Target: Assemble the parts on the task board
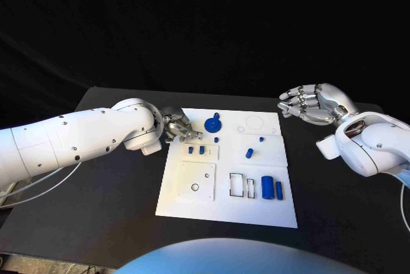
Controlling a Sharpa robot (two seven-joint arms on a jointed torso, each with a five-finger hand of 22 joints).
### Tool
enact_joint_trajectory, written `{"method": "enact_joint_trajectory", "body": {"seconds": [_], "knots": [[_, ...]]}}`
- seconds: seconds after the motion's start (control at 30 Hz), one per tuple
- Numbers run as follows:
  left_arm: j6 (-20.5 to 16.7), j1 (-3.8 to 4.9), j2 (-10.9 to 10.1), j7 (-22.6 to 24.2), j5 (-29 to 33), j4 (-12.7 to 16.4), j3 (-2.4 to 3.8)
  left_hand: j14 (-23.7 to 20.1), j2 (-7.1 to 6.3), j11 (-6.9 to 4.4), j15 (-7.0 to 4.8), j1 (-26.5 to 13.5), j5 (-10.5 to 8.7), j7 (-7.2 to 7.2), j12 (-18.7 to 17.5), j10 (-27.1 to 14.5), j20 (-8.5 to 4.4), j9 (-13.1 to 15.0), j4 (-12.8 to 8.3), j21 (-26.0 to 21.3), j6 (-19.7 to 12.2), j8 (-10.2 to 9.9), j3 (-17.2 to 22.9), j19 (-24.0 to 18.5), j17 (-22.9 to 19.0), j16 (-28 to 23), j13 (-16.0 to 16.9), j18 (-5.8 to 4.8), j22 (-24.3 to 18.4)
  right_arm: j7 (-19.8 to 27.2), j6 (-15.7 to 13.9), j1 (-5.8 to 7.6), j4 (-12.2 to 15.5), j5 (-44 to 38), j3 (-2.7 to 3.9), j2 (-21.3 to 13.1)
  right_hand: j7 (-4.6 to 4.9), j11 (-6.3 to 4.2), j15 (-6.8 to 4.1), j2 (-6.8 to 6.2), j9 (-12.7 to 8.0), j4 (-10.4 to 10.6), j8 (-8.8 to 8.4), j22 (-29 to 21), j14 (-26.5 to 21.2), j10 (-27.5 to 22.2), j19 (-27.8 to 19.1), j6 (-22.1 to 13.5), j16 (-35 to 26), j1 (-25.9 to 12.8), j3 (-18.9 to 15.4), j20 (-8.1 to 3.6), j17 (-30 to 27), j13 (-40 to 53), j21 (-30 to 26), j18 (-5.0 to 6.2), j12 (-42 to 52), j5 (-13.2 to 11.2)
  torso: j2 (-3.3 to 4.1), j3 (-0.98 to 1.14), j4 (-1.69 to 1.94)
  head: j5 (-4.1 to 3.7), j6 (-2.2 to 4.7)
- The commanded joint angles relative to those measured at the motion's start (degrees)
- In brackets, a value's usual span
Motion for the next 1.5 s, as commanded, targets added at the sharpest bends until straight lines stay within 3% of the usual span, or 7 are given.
{"method": "enact_joint_trajectory", "body": {"seconds": [0.03,0.07,0.13,0.37,0.67,0.93,1.5], "knots": [[-7.76,0.02,0.32,10.77,5.49,0.13,0.08,-6.49,-0.62,1.79,1.63,3.72,0.0,1.92,-3.27,-4.43,1.4,-1.46,-0.14,-9.37,-3.11,-1.47,0.17,-7.85,-14.03,-9.9,-2.51,2.15,-11.78,0.75,0.06,-0.06,-0.08,0.07,0.01,0.01,4.45,-0.08,0.11,0.17,-0.09,0.04,0.29,-0.19,-0.51,-0.45,-0.65,-0.37,-0.43,-0.27,-0.38,0.08,-0.17,-0.08,-0.24,0.33,0.19,0.3,0.0,0.02,0.01,-0.19,0.29],[-8.82,0.02,0.51,13.19,5.08,0.12,0.08,-12.21,-1.34,3.06,2.81,7.46,0.02,3.24,-5.35,-7.57,2.54,-3.02,-0.21,-12.73,-5.07,-2.73,1.25,-8.88,-24.2,-18.11,-4.15,2.11,-13.8,0.79,0.05,-0.06,-0.15,0.08,0.01,0.01,4.43,-0.08,0.14,0.24,-0.09,-0.01,0.35,-0.3,-0.63,-0.44,-0.76,-0.32,-0.49,-0.16,-0.37,0.12,-0.27,-0.08,-0.23,0.34,0.24,0.33,-0.02,0.02,-0.01,-0.27,0.36],[-10.53,0.02,1.01,17.39,2.85,0.14,0.07,-17.17,-2.34,4.88,4.91,13.1,-0.26,5.21,-8.44,-11.99,4.39,-5.87,-0.1,-18.57,-6.28,-4.16,3.2,-10.85,-27.35,-23.75,-7.31,2.13,-17.31,0.83,0.06,-0.06,-0.26,0.08,0.01,0.0,4.26,-0.19,0.14,0.45,-0.1,-0.14,0.57,-0.61,-0.8,-0.34,-1.02,0.07,-0.56,0.29,-0.28,0.2,-0.56,-0.07,-0.18,0.4,0.41,0.37,-0.02,0.0,-0.02,-0.41,0.49],[-13.47,0.01,3.21,25.74,-8.78,-0.04,-0.21,-18.34,-4.09,4.79,4.64,23.08,-0.56,4.5,-13.67,-13.61,4.38,-12.77,-3.54,-19.72,-3.49,-6.66,8.59,-10.24,-28.99,-24.85,-14.79,2.24,-17.8,0.91,0.24,-0.08,-0.4,0.09,0.0,0.1,3.85,-0.48,-0.03,0.73,-0.23,-0.3,0.86,-1.07,-0.59,-0.04,-1.03,1.05,-0.4,1.14,0.0,0.24,-0.96,-0.08,-0.01,0.57,0.67,0.44,0.07,0.0,-0.08,-0.68,0.85],[-9.39,0.0,6.6,25.69,-22.57,-2.4,-1.19,-14.47,-4.66,5.38,4.64,22.55,-0.7,4.46,-20.84,-13.96,4.24,-18.22,-4.76,-12.79,-1.88,-9.61,8.84,-9.36,-27.86,-17.41,-22.64,2.26,-12.75,0.62,0.37,-0.13,-0.43,-0.03,0.0,0.19,3.94,-0.49,-0.12,0.68,-0.37,-0.34,0.74,-1.2,-0.25,0.06,-0.78,1.17,-0.2,1.42,0.05,0.2,-1.07,-0.09,0.12,0.65,0.73,0.5,0.13,-0.01,-0.09,-0.81,1.05],[-5.29,0.0,9.22,23.37,-29.72,-4.74,-1.99,-11.51,-5.06,5.45,4.81,21.53,-0.92,4.49,-21.28,-13.59,4.53,-19.6,-4.2,-10.45,-1.4,-9.92,6.96,-8.89,-24.14,-11.23,-24.28,2.35,-11.09,0.53,0.34,-0.15,-0.42,-0.11,-0.01,0.27,3.95,-0.48,-0.14,0.67,-0.42,-0.33,0.7,-1.23,-0.16,0.07,-0.69,1.2,-0.15,1.47,0.06,0.19,-1.11,-0.1,0.16,0.66,0.74,0.53,0.15,-0.06,-0.11,-0.96,1.06],[-2.65,-0.06,12.64,21.79,-33.52,-9.01,-2.15,-11.14,-4.35,5.71,5.02,22.14,-0.71,4.86,-21.37,-13.5,4.65,-20.27,-3.94,-9.28,-0.69,-9.83,6.35,-8.94,-23.44,-9.01,-25.11,2.34,-10.2,0.52,0.2,-0.17,-0.34,-2.38,-0.01,0.49,3.96,-0.46,-0.13,0.63,-0.46,-0.32,0.65,-1.28,-0.17,0.03,-0.67,1.2,-0.15,1.51,0.05,0.2,-1.17,-0.11,0.17,0.65,0.72,0.55,0.11,0.0,-0.05,-1.08,0.86]]}}
